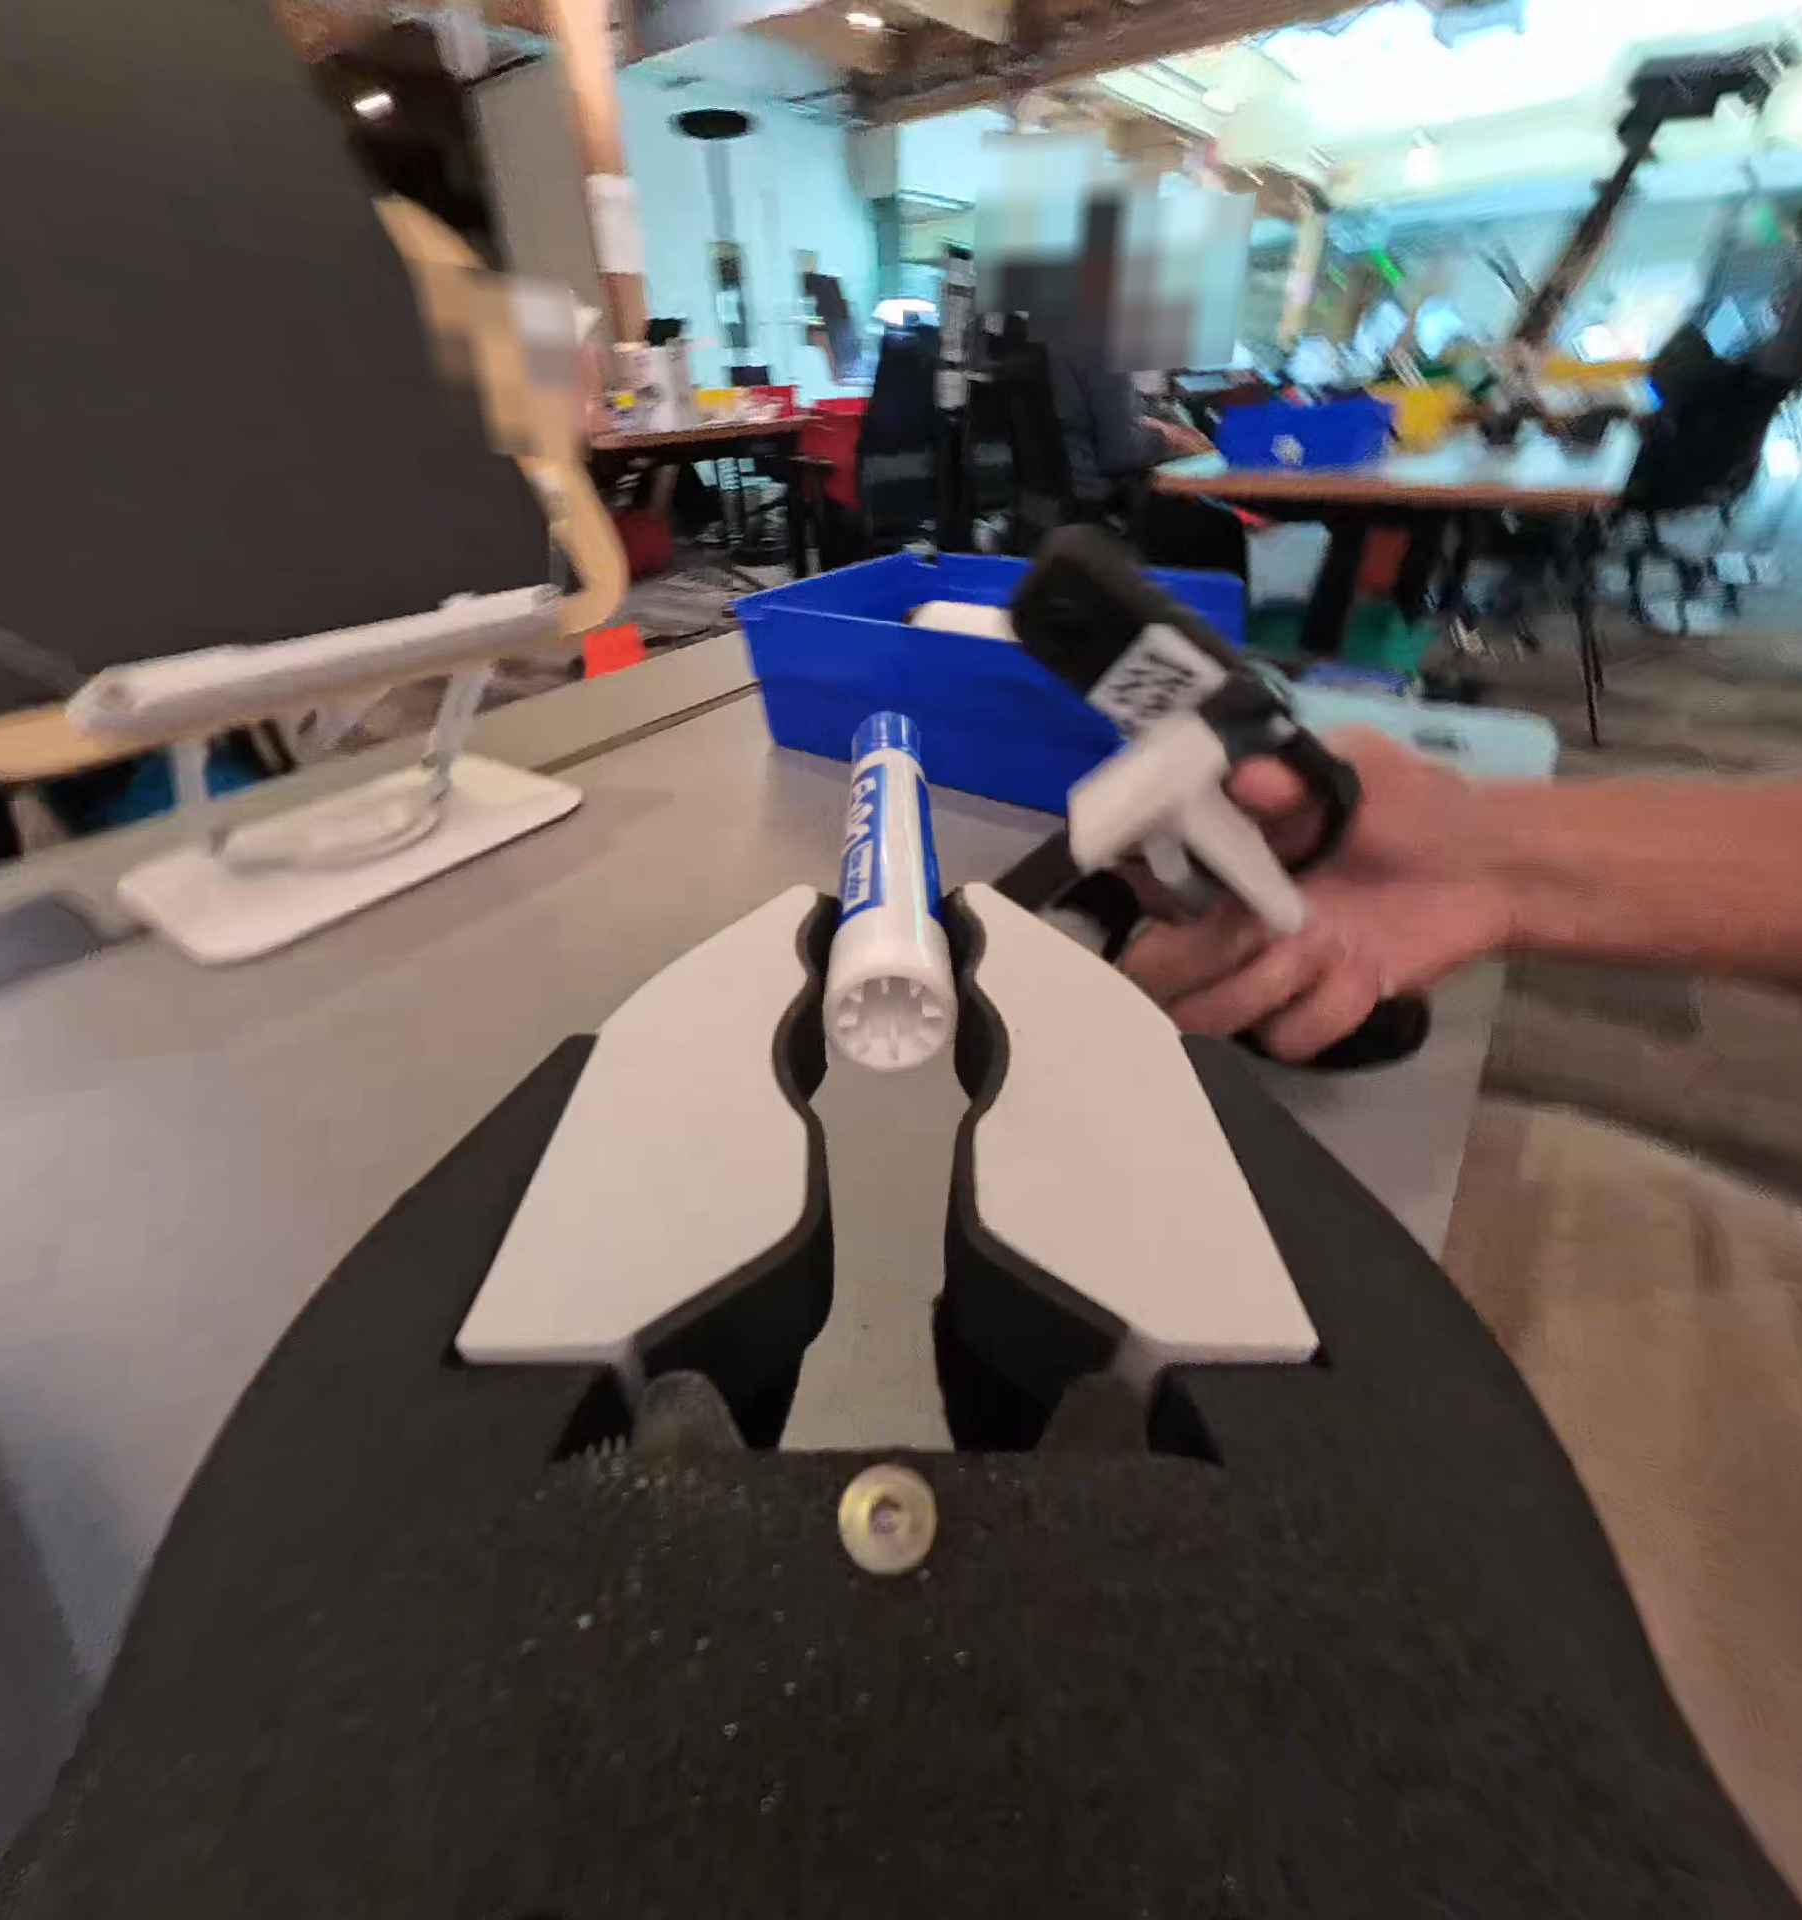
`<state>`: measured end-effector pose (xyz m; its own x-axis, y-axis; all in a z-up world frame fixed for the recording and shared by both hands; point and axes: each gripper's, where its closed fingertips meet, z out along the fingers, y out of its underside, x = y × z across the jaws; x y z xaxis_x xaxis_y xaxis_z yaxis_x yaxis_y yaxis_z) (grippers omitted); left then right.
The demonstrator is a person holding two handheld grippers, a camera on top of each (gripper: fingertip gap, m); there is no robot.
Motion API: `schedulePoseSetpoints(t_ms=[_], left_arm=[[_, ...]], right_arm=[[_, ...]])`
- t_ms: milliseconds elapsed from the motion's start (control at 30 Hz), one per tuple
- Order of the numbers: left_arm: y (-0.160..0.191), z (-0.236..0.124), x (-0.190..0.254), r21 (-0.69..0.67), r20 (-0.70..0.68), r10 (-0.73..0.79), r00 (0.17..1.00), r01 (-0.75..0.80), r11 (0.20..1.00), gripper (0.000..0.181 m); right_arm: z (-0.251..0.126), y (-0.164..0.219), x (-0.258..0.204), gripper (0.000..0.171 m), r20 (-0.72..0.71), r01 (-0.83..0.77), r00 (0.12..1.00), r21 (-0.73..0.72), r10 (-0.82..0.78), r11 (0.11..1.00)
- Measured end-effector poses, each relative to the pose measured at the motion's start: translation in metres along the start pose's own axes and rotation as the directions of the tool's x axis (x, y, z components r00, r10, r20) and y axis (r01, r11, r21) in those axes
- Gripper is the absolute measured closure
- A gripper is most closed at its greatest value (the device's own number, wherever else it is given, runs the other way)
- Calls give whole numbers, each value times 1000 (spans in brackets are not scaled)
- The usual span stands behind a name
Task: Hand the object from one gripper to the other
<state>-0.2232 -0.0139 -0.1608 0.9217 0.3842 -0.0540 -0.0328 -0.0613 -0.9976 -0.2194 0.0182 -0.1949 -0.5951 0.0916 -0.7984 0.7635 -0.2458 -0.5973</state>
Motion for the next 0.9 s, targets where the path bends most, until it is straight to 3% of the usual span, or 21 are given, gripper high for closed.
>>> schedulePoseSetpoints(t_ms=[67, 100, 267, 500, 767, 900], left_arm=[[5, 4, 19, -29, -65, 154, 986, -156, 987, 161], [8, 6, 26, -39, -91, 186, 978, -191, 981, 161], [8, 9, 46, -5, -170, 268, 948, -272, 962, 161], [26, 15, 45, -75, -170, 343, 924, -359, 930, 161], [44, 16, 31, -167, -144, 311, 939, -333, 928, 160], [47, 16, 22, -195, -108, 196, 975, -214, 957, 138]], right_arm=[[-3, 1, -35, 108, 281, -142, 947, -75, 158, 987], [-6, 4, -40, 114, 320, -150, 930, -128, 184, 980], [-17, 11, -32, 132, 303, -113, 938, -195, 169, 974], [-26, 14, -16, 152, 259, -95, 953, -238, 158, 967], [-22, 11, -6, 154, 207, -38, 975, -221, 85, 974], [-24, -3, -1, 154, 114, 82, 991, -150, -65, 985]])
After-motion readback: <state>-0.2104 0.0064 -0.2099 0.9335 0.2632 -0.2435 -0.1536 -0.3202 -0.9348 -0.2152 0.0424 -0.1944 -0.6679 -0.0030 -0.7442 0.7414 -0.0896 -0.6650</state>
